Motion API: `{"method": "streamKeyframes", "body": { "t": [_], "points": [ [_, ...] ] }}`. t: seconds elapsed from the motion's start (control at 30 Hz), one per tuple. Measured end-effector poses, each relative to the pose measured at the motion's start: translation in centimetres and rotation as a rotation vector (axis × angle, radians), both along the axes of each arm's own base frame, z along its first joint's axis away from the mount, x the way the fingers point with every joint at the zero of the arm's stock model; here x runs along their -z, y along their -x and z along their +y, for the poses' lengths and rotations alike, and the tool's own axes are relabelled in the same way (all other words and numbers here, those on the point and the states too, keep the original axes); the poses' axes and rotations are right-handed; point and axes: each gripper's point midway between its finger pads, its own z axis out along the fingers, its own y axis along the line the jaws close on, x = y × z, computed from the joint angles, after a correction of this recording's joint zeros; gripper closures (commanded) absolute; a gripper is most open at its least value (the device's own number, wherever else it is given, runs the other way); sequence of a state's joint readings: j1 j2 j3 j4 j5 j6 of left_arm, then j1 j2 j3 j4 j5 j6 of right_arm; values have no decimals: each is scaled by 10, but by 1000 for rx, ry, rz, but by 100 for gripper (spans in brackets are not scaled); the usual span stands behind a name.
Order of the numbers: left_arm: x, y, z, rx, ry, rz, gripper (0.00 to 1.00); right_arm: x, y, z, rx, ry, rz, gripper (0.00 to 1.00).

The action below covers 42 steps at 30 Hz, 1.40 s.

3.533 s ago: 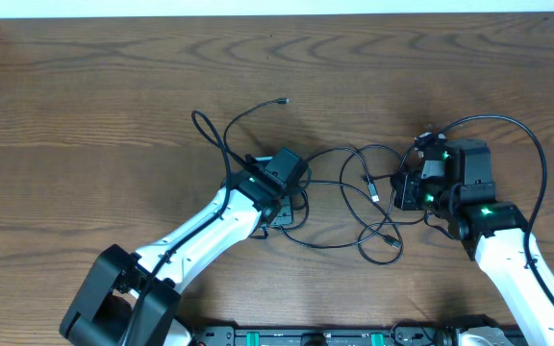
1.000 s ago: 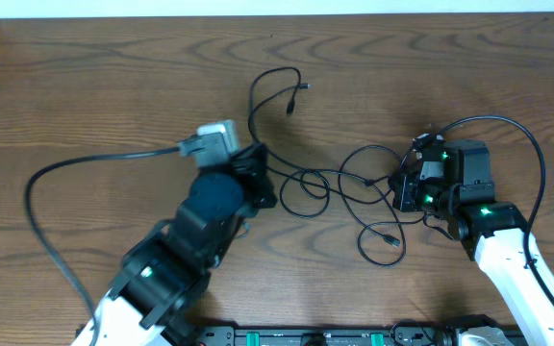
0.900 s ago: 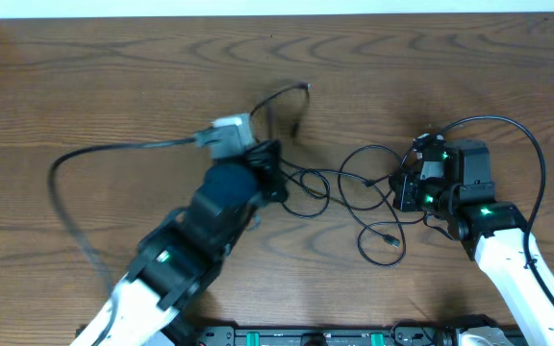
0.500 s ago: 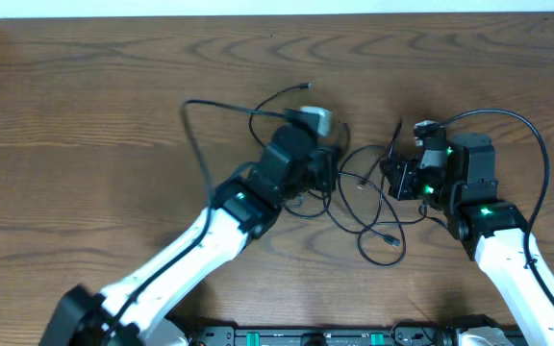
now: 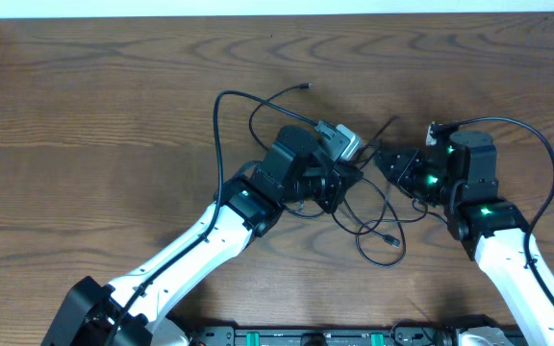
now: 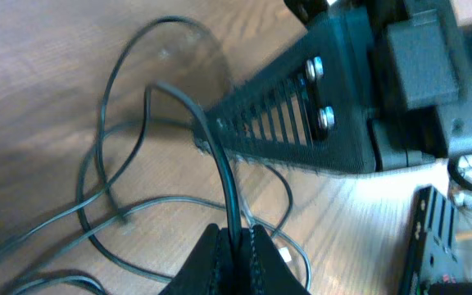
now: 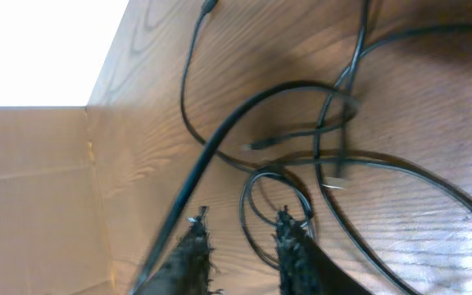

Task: Untangle cables
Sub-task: 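Pull the right gripper's cable rightward away from the left gripper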

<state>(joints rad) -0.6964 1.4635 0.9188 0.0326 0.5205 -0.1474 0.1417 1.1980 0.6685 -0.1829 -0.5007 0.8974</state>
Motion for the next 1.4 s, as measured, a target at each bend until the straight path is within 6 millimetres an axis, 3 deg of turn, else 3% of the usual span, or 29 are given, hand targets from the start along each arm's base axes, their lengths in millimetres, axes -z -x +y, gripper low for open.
{"method": "streamKeyframes", "body": {
  "t": [0.2, 0.27, 0.43, 0.53, 0.63, 0.67, 0.7, 0.77, 0.9, 1.0, 1.17, 1.4],
  "points": [
    [9, 7, 4, 26, -37, 17, 93, -7, -2, 4, 18, -60, 10, 67],
    [9, 7, 3, 32, -39, 12, 92, -7, -2, 5, 25, -75, 22, 61],
    [11, 2, 6, 6, -56, -3, 92, -7, -1, 6, 19, -77, 22, 60],
    [12, -2, 9, -17, -70, -12, 92, -4, -1, 2, -11, -19, -15, 39],
    [13, -4, 10, -29, -77, -18, 92, 4, 0, -9, -29, 63, -31, 25],
    [13, -4, 11, -33, -80, -19, 92, 7, 0, -14, -30, 87, -33, 23],
    [14, -5, 11, -37, -83, -20, 92, 12, 0, -27, -11, 117, -25, 9],
    [14, -5, 12, -40, -87, -19, 92, 16, -1, -47, 23, 152, -21, 2],
    [15, -6, 12, -43, -89, -20, 92, 15, -7, -97, 137, 187, -29, 1],
    [15, -6, 12, -43, -88, -20, 93, 21, -3, -113, 169, 190, 0, 1],
    [15, -6, 12, -43, -89, -20, 92, 39, -4, -110, 120, 159, 36, 2],
    [18, -4, 14, -42, -101, -6, 92, 64, -21, -93, 15, 64, 29, 15]
  ]
}}
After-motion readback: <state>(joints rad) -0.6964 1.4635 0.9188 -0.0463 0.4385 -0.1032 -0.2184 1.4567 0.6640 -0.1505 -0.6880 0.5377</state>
